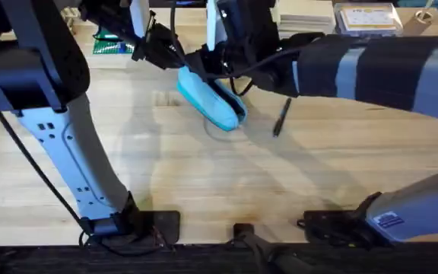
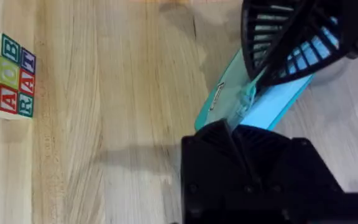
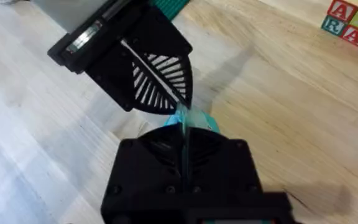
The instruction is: Unzip the bag, pick up the pens from the table one at a time and place them inside, then zip the bag closed.
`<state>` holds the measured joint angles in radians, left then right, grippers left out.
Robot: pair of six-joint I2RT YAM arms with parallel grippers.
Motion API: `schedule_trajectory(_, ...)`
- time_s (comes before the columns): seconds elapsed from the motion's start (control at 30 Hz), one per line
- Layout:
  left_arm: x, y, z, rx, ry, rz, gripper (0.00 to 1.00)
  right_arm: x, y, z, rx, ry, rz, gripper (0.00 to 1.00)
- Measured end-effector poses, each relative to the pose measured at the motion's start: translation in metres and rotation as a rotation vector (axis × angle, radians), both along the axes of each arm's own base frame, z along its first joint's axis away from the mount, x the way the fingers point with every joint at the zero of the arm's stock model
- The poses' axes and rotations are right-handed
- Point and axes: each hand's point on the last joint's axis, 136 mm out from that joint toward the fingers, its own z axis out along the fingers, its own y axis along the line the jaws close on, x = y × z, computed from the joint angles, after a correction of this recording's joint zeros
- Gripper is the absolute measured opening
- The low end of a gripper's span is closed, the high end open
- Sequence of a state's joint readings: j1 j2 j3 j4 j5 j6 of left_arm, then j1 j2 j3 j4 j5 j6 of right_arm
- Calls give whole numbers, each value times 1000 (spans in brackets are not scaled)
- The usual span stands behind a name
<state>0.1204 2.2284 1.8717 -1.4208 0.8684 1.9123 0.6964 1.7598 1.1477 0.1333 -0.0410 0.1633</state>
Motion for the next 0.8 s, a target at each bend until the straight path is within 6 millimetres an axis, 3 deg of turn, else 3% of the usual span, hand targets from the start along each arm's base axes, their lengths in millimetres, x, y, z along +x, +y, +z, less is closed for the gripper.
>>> schedule_trajectory(0.27, 0, 0, 0, 0, 0, 0, 42, 0, 0, 0, -5, -4, 5, 32)
schedule_trajectory(0.3, 0, 0, 0, 1, 0, 0, 42, 0, 0, 0, -5, -4, 4, 91)
schedule_trajectory(0.5, 0, 1, -1, 6, 0, -1, 42, 2, -3, 9, -5, -29, -12, 927)
schedule_trajectory(0.57, 0, 1, -1, 7, 1, -2, 42, 3, -5, 13, -9, -43, -22, 991)
schedule_trajectory(0.8, 0, 1, -1, 8, 1, -2, 42, -1, -14, 29, -47, -84, -11, 996)
